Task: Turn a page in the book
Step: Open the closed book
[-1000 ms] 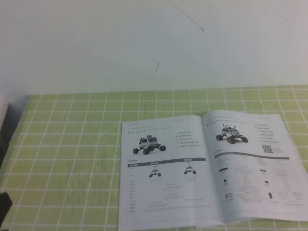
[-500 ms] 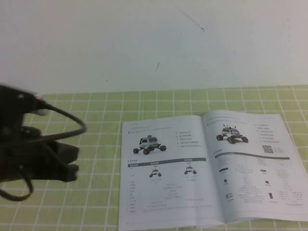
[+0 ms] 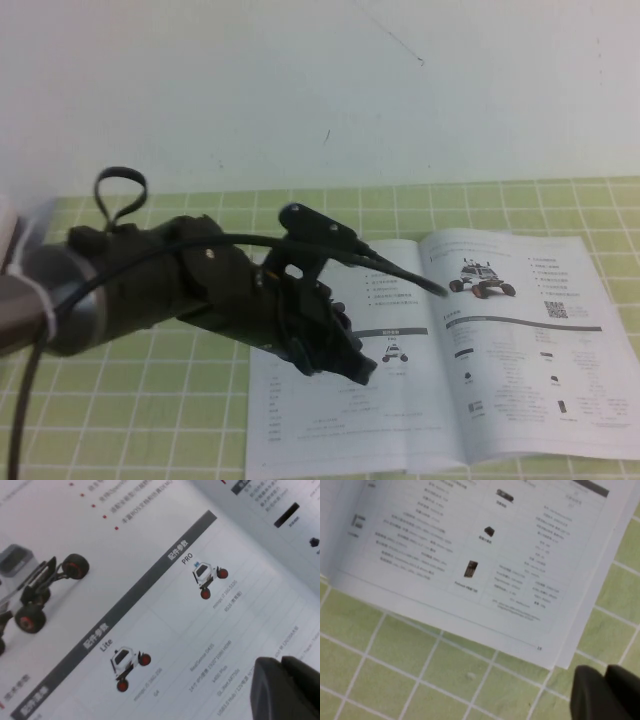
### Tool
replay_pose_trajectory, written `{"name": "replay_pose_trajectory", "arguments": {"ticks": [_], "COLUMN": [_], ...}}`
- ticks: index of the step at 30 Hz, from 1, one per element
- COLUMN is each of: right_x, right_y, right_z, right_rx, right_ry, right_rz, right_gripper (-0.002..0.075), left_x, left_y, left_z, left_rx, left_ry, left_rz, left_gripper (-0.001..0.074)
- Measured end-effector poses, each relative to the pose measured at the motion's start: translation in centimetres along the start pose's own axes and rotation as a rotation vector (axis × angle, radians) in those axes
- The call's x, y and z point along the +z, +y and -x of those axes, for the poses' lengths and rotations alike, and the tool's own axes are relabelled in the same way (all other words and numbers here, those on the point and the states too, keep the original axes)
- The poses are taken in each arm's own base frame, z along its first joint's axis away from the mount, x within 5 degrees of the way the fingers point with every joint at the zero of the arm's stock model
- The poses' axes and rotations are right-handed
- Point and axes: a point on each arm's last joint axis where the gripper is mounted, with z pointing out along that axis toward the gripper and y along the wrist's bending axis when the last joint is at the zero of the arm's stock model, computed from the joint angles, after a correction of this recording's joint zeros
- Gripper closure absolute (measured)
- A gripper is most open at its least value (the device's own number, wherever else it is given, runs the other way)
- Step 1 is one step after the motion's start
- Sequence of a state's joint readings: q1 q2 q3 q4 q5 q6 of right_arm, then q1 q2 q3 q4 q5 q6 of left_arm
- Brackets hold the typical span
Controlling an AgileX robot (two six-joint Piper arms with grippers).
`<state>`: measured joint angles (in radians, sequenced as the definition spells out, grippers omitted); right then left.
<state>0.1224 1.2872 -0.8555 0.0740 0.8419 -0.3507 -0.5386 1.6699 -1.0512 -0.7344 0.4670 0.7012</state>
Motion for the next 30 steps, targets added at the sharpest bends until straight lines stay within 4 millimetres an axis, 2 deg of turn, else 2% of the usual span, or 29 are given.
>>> {"name": "replay_pose_trajectory", "arguments": {"ticks": [2, 7, 10, 16, 22, 30], "right_x": [0.5, 1.8, 3.0, 6.7, 9.9, 11.3], "right_y": [-0.1, -0.5, -0.8, -1.3, -1.5, -1.9], "right_z": [0.1, 1.1, 1.6, 2.3, 2.2, 2.1], "right_rx": [0.030, 0.122, 0.178, 0.243, 0.277, 0.337], "right_ry": [0.013, -0.023, -0.035, 0.020, 0.097, 0.114], "right_rz": [0.003, -0.010, -0.015, -0.010, 0.000, -0.005], "right_gripper": [0.0630, 0.0337, 0.0272, 0.0280, 0.0283, 0.0284], "left_x": [1.6, 4.5, 6.1, 8.4, 9.0, 9.0], "left_y": [-0.2, -0.3, 0.2, 0.9, 1.1, 1.1], "left_z": [0.1, 0.6, 0.4, -0.9, -1.2, -1.2], "left_rx": [0.026, 0.043, 0.011, -0.037, -0.058, -0.067], "left_ry": [0.030, 0.036, 0.044, 0.097, 0.106, 0.106], "left_rz": [-0.015, -0.018, -0.009, -0.004, -0.003, -0.003], "left_gripper": [0.0738, 0.0738, 0.0738, 0.0738, 0.0738, 0.0738]}}
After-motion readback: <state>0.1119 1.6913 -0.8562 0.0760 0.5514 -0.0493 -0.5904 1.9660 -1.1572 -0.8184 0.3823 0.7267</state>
